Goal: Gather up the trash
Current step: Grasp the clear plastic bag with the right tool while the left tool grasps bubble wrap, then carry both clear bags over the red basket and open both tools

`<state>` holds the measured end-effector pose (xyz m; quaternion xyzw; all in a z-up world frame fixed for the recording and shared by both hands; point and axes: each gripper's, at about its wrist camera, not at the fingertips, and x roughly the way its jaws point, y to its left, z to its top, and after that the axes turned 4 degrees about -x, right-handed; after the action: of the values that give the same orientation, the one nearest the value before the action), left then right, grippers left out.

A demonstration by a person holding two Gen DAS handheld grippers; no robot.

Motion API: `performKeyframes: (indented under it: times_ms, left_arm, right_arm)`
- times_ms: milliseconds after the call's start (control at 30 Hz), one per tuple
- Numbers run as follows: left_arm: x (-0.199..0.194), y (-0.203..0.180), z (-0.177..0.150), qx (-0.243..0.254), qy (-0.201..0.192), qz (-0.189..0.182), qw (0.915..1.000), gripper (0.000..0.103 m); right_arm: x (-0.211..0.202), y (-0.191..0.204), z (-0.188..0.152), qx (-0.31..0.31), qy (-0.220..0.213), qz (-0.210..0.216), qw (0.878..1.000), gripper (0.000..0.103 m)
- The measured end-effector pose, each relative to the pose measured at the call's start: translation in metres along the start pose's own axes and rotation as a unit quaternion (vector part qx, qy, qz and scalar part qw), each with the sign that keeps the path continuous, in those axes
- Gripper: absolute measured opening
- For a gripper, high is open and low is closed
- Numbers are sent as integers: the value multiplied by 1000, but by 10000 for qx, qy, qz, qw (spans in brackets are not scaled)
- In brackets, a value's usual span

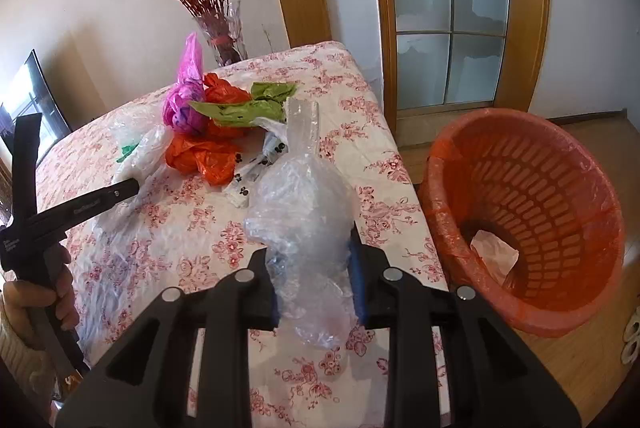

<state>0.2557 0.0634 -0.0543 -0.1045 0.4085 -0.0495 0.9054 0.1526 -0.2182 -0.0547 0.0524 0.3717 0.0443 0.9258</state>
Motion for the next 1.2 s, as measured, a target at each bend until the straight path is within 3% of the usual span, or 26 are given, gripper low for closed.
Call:
performKeyframes:
  times_ms: [633,900,1200]
  left_arm:
    - [-69,-41,-7,200,-399,-668,9968,30]
    - [-74,-94,-6,463,-448,-1159,9912,30]
    - [-49,-167,-12,779,-181,-1647,9831,30]
  right_arm:
    - [-55,-24,1,159,-598,-230,9978,27]
    - [-72,-66,2,545,-865,-579,9931,27]
    - [-83,-128,-1,1027,-993,-1029,9844,27]
